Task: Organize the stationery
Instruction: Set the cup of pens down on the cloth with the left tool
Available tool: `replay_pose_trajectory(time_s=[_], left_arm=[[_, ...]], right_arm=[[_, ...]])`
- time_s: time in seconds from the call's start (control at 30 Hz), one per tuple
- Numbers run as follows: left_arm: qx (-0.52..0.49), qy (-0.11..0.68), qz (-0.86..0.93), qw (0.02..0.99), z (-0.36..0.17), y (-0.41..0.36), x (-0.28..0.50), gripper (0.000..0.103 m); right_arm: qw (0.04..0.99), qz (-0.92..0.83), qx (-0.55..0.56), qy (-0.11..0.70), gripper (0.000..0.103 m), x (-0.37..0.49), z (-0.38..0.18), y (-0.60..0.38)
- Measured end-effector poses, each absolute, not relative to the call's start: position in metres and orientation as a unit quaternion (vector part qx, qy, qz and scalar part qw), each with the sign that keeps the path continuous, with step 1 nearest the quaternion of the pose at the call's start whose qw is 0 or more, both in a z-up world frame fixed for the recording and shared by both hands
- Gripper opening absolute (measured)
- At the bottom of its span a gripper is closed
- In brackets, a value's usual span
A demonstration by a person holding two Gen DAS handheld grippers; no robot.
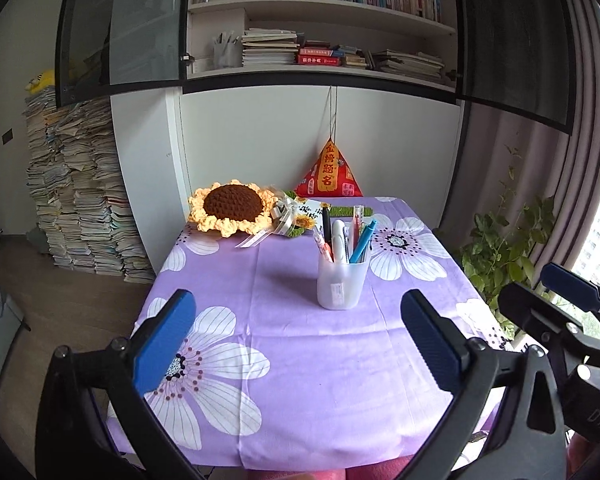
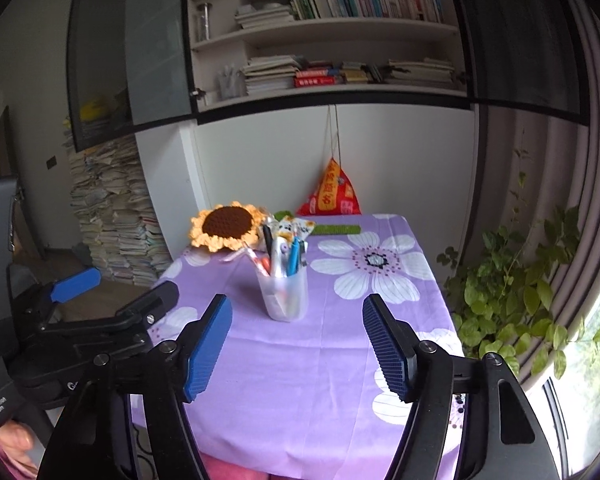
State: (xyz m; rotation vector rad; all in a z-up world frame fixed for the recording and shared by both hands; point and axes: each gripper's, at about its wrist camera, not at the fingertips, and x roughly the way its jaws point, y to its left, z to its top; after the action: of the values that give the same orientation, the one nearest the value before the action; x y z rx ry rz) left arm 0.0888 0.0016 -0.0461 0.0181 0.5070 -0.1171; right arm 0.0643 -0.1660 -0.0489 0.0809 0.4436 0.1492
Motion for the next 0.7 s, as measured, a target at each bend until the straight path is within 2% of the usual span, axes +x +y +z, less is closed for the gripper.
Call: replay_pose_trajectory(time_s=[0.7], left_arm=[[0.006, 0.246, -0.040, 0.969, -0.046, 0.012, 0.069, 0.102]], right_arm=[[0.971, 0.089, 0.053, 0.214, 0.069, 0.044, -0.053, -0.163]])
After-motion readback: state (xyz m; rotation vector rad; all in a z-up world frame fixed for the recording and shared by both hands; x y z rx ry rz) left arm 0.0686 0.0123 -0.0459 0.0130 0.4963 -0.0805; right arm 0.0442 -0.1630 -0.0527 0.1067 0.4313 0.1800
